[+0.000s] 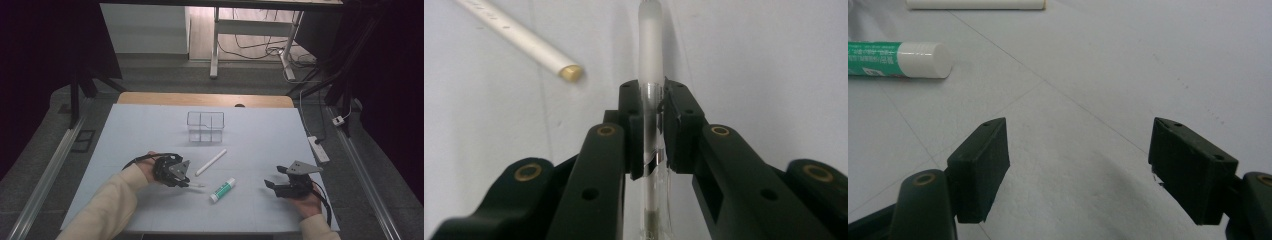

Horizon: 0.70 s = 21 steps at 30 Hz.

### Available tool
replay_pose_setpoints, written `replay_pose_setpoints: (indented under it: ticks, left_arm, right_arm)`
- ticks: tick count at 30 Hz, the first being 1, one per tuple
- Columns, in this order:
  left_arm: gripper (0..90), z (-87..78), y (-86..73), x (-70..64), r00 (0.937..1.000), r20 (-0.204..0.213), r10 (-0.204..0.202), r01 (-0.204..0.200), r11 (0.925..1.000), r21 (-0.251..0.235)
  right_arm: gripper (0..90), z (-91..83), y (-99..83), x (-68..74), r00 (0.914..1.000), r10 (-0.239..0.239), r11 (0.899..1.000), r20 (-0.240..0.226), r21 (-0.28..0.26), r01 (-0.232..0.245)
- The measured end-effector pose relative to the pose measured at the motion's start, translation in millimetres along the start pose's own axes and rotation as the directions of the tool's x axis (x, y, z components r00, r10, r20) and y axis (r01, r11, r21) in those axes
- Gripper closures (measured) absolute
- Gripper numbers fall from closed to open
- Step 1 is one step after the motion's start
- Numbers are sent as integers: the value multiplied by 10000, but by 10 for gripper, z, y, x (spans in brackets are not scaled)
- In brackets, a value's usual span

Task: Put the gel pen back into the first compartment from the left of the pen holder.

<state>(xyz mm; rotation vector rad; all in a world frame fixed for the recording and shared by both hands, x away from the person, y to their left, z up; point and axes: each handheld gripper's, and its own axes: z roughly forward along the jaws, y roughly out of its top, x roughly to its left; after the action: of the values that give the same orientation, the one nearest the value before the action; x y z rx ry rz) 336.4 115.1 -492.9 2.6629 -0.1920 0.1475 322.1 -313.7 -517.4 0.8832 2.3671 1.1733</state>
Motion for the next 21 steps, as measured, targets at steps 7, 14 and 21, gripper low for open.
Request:
replay_pose_setpoints:
  ticks: [7, 14, 21]
  left_arm:
    - [796, -127, -63, -55, 9960, -656, -603, 555, 9959, -718]
    - [796, -209, -81, -89, 9865, -1171, -1148, 996, 9867, -1289]
    - [796, -291, -125, -93, 9697, -1643, -1809, 1478, 9695, -1953]
  right_arm:
    - [238, 0, -1, 3, 10000, 13, 10000, 16, 8, -13]
    - [239, -2, 0, 4, 10000, 19, 10000, 30, -9, -19]
    - [239, 2, -4, 3, 10000, 13, 10000, 39, 26, -13]
